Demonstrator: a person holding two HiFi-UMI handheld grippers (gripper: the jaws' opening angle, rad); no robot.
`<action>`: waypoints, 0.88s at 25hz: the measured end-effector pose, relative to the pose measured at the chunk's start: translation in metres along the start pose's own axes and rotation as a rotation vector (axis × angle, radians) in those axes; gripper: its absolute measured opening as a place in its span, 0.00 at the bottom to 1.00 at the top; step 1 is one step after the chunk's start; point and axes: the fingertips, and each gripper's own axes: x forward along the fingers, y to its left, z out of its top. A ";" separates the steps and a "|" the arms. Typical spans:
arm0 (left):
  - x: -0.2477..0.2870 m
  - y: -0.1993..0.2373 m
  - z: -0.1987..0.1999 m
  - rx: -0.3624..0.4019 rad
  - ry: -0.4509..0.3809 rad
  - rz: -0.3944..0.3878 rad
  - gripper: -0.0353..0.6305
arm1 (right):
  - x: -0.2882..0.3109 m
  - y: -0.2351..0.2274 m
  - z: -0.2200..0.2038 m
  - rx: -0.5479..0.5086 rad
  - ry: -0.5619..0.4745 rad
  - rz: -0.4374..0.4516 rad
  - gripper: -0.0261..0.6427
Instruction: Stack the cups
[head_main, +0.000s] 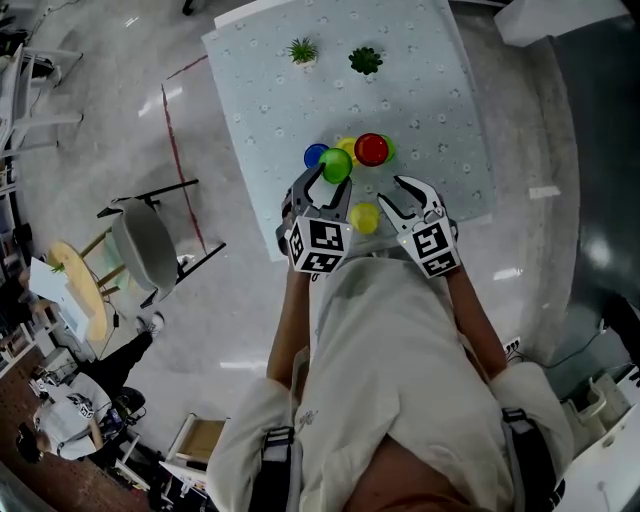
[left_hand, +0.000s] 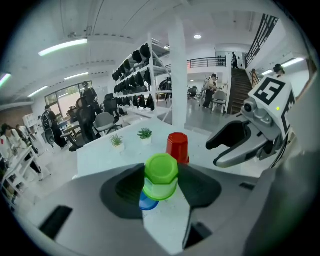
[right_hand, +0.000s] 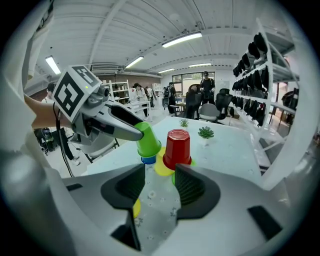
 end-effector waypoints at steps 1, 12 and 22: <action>0.001 0.002 0.001 -0.003 -0.004 0.003 0.38 | 0.000 -0.001 0.000 0.002 0.002 -0.001 0.32; 0.016 0.016 0.000 -0.028 -0.004 0.014 0.38 | 0.005 -0.003 -0.005 0.020 0.019 -0.007 0.32; 0.024 0.024 0.004 -0.114 -0.040 0.008 0.38 | 0.003 -0.006 -0.005 0.033 0.023 -0.027 0.31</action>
